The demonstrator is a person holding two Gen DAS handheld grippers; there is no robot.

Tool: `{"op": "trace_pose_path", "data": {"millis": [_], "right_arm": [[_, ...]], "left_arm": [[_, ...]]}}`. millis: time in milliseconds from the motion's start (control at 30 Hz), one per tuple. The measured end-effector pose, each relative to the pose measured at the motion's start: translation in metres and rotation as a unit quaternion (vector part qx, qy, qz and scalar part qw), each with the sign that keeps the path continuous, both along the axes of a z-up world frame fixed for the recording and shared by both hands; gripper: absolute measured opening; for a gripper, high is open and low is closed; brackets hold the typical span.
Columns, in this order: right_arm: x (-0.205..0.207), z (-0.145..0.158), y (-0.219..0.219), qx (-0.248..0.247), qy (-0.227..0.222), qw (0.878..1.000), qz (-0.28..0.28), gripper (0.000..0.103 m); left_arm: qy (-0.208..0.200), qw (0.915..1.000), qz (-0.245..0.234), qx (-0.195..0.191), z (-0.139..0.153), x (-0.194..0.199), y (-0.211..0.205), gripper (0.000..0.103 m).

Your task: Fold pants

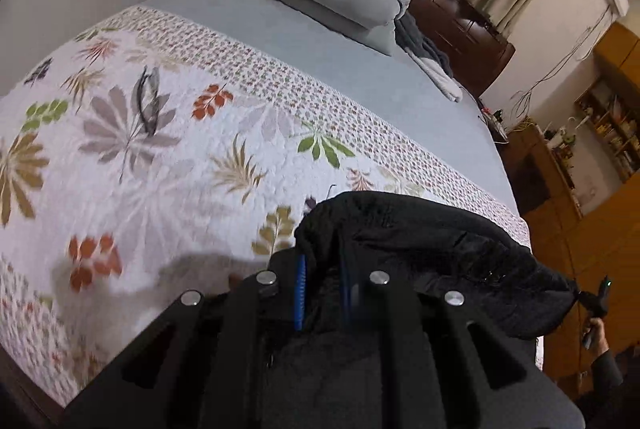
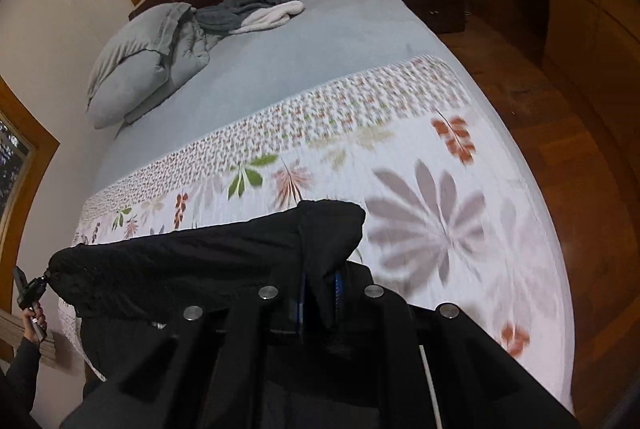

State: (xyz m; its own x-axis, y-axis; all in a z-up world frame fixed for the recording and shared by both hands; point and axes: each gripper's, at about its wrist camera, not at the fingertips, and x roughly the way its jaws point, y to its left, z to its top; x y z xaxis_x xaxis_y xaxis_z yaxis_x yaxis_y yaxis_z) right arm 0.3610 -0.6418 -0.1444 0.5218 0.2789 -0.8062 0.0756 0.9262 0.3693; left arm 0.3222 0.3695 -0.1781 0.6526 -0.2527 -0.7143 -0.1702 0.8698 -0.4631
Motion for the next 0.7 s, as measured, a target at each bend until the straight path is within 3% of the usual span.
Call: {"op": "trace_pose_path", "data": {"millis": [300,700], "right_arm": [[-0.104,-0.003,0.005,-0.008,-0.026,0.999,-0.021,0.011],[-0.190,-0.006,0.023,-0.008,-0.043,0.998,-0.045,0.013]], "left_arm": [[0.017,0.9998,0.009,-0.006,-0.011,-0.067,0.005,0.013],[0.059,0.9978,0.024,-0.015,-0.054,-0.123,0.010,0.018]]}}
